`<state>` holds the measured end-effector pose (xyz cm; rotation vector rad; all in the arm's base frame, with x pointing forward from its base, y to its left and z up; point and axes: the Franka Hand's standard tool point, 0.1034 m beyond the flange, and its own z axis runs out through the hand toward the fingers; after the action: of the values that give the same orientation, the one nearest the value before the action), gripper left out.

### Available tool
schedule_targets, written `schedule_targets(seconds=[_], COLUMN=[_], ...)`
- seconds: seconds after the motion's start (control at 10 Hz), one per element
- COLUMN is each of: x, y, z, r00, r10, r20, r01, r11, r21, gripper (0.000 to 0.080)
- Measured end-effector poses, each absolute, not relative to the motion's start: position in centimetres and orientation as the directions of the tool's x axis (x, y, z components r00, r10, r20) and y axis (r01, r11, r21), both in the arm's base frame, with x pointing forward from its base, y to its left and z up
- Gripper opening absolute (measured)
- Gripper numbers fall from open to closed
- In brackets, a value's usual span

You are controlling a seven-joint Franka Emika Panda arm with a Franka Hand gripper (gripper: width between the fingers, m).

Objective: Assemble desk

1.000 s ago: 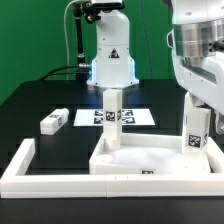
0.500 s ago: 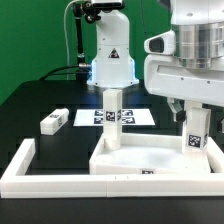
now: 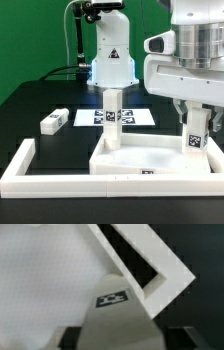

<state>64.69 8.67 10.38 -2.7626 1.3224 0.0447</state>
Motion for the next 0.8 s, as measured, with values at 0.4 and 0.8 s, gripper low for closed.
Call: schedule_targets(seconds=[0.4,0.8], x=[64.84,65.06], y=[8.89,8.5], z=[10.39,10.44], r00=[0.359,-0.022], r10=[-0.93,-0.99], r20=[-0.073,-0.141], r01=[-0.933,-0.999], r11=[-0.357,0.026], r21=[-0.04,-0.023], gripper=[0.0288,0.0289])
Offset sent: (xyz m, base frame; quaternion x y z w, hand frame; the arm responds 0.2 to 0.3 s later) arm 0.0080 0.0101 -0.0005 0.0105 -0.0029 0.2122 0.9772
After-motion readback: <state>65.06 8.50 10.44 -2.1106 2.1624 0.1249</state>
